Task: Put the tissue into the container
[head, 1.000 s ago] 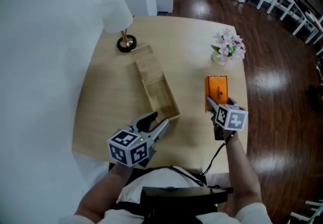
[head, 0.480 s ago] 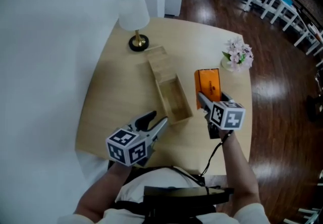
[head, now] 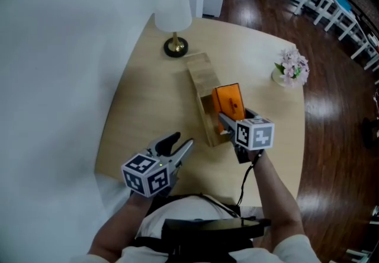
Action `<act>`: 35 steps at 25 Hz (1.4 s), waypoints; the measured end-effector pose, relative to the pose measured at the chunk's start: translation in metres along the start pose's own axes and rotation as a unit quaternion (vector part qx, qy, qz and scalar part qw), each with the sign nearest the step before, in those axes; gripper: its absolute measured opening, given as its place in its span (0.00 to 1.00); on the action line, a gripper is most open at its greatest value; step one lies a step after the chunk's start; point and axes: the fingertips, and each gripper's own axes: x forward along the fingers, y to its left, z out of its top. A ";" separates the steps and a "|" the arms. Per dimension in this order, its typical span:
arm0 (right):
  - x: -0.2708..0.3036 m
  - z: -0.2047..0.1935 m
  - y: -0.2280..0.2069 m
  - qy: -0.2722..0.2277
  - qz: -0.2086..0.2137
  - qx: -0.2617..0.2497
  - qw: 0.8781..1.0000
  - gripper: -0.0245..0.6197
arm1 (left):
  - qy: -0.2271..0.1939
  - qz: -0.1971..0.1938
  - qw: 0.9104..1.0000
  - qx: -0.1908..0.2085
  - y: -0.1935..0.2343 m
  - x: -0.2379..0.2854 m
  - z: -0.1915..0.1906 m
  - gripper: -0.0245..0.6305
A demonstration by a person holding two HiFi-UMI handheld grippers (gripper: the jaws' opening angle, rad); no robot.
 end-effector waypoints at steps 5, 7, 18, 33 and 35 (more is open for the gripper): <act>0.038 -0.042 0.006 0.071 0.016 -0.007 0.997 0.64 | 0.010 0.005 1.000 -0.011 0.015 -0.010 -0.007 0.35; 0.048 -0.050 0.006 0.083 0.016 -0.003 0.996 0.64 | 0.014 0.007 1.000 -0.016 0.021 -0.011 -0.010 0.35; 0.063 -0.051 0.006 0.066 0.004 -0.016 0.998 0.64 | 0.028 -0.007 0.999 -0.028 0.022 -0.009 -0.016 0.35; 0.062 -0.050 0.005 0.052 -0.005 -0.014 0.999 0.64 | 0.037 -0.025 0.999 -0.020 0.009 -0.005 -0.018 0.35; 0.059 -0.049 0.005 0.050 -0.006 -0.014 0.999 0.64 | 0.034 -0.025 0.999 -0.018 0.008 -0.006 -0.016 0.35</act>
